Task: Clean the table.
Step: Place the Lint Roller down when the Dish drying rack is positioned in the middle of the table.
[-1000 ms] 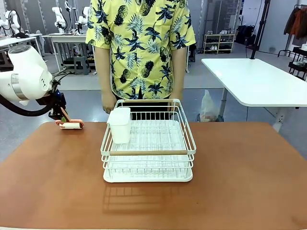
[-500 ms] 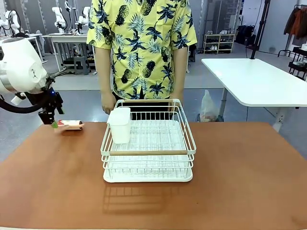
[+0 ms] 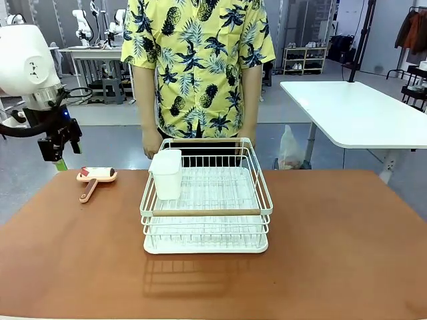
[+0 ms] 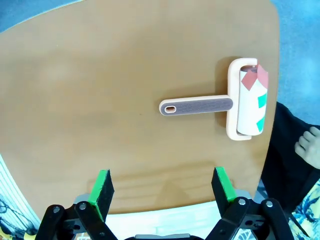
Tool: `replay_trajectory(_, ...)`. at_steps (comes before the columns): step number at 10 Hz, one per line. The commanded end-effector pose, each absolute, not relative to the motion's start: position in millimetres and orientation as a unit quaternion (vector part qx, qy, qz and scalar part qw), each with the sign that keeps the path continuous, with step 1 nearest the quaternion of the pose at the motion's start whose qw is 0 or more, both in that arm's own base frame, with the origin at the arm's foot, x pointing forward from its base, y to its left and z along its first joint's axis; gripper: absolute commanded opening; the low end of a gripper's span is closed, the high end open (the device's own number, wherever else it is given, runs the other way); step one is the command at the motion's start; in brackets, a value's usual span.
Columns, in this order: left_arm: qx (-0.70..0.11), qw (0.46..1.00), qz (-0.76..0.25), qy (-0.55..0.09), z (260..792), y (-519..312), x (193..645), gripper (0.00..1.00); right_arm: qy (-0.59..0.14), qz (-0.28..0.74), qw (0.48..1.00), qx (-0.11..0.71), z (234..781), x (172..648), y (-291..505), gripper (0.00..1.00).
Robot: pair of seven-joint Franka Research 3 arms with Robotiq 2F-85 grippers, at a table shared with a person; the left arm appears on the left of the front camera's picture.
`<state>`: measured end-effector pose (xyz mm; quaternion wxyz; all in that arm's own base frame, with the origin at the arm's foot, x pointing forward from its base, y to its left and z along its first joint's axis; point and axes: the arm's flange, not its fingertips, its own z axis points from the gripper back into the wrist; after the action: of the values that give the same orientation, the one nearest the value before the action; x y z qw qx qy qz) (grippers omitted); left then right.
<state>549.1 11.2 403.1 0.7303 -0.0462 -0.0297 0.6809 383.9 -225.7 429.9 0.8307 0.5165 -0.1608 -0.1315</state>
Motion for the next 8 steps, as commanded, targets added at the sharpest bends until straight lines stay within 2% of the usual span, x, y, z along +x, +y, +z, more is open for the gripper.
replay_trajectory(1,-0.036,0.716,0.697,-0.025,405.4,12.3,554.5,1.0,-0.163,-0.129,0.83,0.518,432.6,382.8,-225.6,1.0)
replay_trajectory(2,-0.036,0.73,0.683,0.001,404.5,14.6,557.6,1.0,-0.163,-0.129,0.83,0.518,432.6,382.8,-225.6,1.0)
replay_trajectory(3,-0.047,0.727,0.684,-0.03,405.5,11.3,550.9,1.0,-0.163,-0.129,0.83,0.518,432.6,382.8,-225.6,1.0)
replay_trajectory(8,-0.047,0.727,0.684,-0.03,405.5,11.3,550.9,1.0,-0.163,-0.129,0.83,0.518,432.6,382.8,-225.6,1.0)
